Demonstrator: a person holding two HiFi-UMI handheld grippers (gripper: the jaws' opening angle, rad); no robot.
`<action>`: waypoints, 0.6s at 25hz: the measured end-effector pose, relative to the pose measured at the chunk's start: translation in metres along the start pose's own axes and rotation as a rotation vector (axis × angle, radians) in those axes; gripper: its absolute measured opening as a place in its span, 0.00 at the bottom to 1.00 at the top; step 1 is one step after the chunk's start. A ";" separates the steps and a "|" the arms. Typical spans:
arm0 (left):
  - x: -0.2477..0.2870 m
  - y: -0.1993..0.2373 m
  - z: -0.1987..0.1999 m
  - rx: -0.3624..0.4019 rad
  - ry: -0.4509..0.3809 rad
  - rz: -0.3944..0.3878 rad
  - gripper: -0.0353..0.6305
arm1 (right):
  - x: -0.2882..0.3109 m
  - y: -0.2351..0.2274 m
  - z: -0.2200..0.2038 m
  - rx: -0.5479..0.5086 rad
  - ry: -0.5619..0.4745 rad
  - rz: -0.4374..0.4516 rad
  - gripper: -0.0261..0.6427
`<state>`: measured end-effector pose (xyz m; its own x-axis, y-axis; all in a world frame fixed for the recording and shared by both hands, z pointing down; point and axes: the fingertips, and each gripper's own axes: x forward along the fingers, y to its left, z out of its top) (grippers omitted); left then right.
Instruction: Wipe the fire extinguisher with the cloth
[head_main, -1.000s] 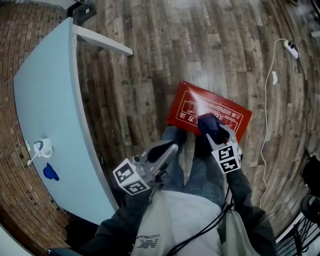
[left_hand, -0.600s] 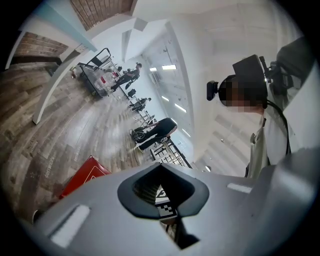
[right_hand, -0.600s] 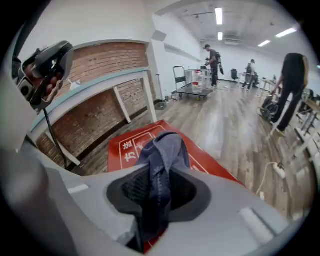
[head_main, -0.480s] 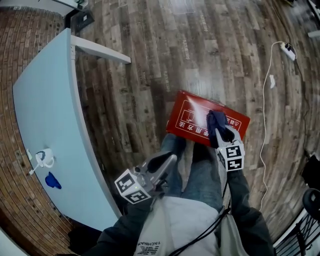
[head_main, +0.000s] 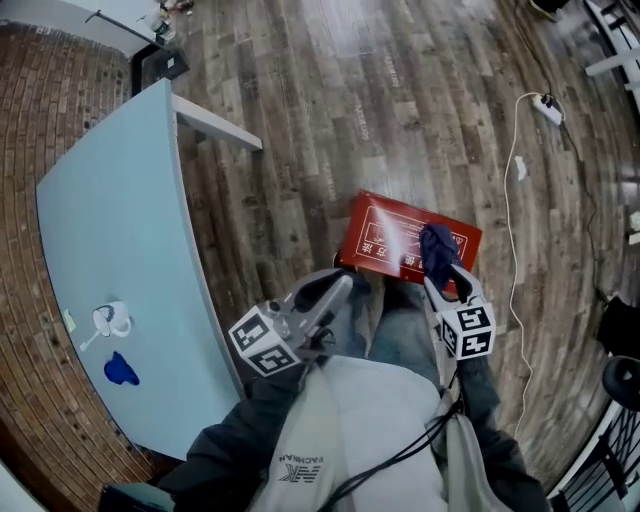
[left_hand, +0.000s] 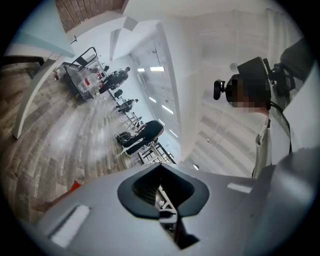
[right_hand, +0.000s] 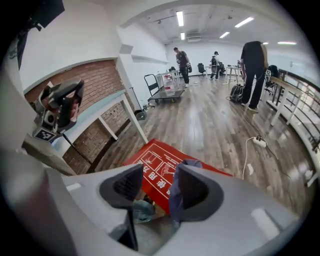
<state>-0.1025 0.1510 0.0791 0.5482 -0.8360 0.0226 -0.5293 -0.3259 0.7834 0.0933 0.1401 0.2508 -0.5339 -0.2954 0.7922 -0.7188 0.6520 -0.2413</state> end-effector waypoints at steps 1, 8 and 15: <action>0.000 -0.005 0.009 0.010 -0.002 -0.014 0.06 | -0.012 0.008 0.007 0.006 -0.008 0.000 0.37; -0.018 -0.037 0.058 0.080 -0.031 -0.082 0.06 | -0.093 0.049 0.068 -0.015 -0.214 -0.028 0.19; -0.004 -0.092 0.075 0.183 -0.118 -0.133 0.06 | -0.137 0.053 0.086 -0.011 -0.344 0.015 0.06</action>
<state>-0.1047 0.1514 -0.0399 0.5473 -0.8226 -0.1542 -0.5720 -0.5022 0.6486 0.0904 0.1547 0.0811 -0.6643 -0.5028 0.5531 -0.7061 0.6650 -0.2434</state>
